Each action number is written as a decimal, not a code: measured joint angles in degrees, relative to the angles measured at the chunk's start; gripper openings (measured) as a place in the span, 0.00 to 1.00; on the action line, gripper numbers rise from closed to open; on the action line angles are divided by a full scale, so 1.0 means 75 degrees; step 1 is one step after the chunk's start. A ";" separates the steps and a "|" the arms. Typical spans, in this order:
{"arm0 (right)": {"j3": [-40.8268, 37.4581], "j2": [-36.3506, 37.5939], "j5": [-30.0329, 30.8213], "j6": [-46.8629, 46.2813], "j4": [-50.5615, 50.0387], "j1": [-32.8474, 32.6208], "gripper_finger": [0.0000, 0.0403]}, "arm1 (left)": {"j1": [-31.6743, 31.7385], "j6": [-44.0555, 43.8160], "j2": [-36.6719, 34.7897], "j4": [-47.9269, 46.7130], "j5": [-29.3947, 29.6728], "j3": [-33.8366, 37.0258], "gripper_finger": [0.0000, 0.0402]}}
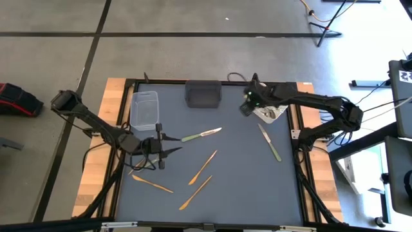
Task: Sort silverware by color (type)
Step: Put the center green knife into the gray transparent bin
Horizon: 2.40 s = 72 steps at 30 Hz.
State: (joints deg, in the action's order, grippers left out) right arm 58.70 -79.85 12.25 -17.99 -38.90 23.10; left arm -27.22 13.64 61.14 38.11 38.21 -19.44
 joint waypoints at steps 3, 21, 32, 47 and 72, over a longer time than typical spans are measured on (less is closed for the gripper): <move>-0.0245 -0.0082 -0.0737 0.0761 0.2505 -0.0790 0.44 | 0.0028 -0.0005 0.0084 -0.0017 -0.0003 0.0000 0.33; -0.0680 -0.3388 -0.1054 0.2475 0.8644 -0.2475 0.44 | 0.0655 -0.0670 0.0307 -0.0650 -0.0262 -0.0002 0.33; -0.0056 -0.4893 -0.2284 0.2645 0.9178 -0.2464 0.44 | 0.1028 -0.1019 0.0307 -0.0864 -0.0550 -0.0003 0.33; 0.0910 -0.5839 -0.2521 0.2840 0.7921 -0.2373 0.33 | 0.1028 -0.1011 0.0307 -0.0880 -0.0714 -0.0003 0.33; 0.0872 -0.5872 -0.2268 0.3237 0.8155 -0.2385 0.04 | 0.1005 -0.1166 0.0307 -0.0828 -0.0830 -0.0003 0.33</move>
State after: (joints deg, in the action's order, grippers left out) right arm 65.25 -123.90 -4.75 6.28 22.27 5.21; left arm -19.68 4.90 63.44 31.89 31.99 -19.46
